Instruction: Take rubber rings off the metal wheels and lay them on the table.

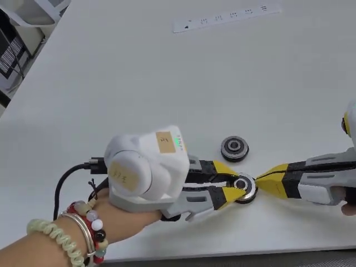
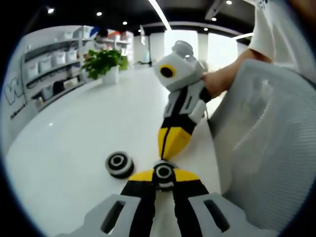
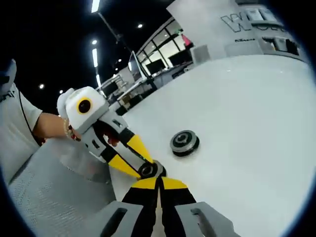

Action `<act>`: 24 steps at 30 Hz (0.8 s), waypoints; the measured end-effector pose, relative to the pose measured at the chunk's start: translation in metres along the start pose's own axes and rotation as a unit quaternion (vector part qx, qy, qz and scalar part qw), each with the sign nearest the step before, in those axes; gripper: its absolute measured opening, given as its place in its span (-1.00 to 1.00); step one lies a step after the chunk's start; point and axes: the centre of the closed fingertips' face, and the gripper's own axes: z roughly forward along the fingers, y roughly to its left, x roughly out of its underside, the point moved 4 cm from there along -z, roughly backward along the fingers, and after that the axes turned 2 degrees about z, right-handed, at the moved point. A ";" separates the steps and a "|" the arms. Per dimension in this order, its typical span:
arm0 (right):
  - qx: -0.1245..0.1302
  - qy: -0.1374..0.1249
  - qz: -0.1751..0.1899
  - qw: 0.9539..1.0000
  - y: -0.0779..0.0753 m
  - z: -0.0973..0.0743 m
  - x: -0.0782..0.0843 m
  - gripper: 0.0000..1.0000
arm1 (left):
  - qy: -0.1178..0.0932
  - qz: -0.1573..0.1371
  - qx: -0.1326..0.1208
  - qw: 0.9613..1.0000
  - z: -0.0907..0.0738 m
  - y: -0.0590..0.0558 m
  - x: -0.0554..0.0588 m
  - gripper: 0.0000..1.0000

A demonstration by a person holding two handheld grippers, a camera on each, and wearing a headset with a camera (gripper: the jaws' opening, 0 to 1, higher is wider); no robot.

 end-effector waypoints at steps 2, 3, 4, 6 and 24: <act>-0.001 -0.005 0.012 1.000 0.002 0.000 -0.003 -1.00 | -0.001 0.000 0.000 1.000 0.000 0.000 0.000 -0.74; 0.000 0.001 0.023 1.000 0.003 0.000 -0.003 -1.00 | -0.001 -0.001 0.000 1.000 0.000 0.000 0.000 -0.74; 0.000 0.000 0.023 1.000 0.003 0.000 -0.003 -1.00 | -0.002 -0.001 0.000 1.000 0.000 0.000 0.000 -0.74; 0.002 0.004 0.044 0.999 0.004 0.000 -0.004 -1.00 | -0.001 -0.001 0.000 1.000 0.000 0.000 0.000 -0.74; -0.035 -0.024 0.131 0.990 0.005 -0.002 -0.004 -1.00 | -0.002 -0.006 -0.003 1.000 0.000 0.000 0.000 -0.74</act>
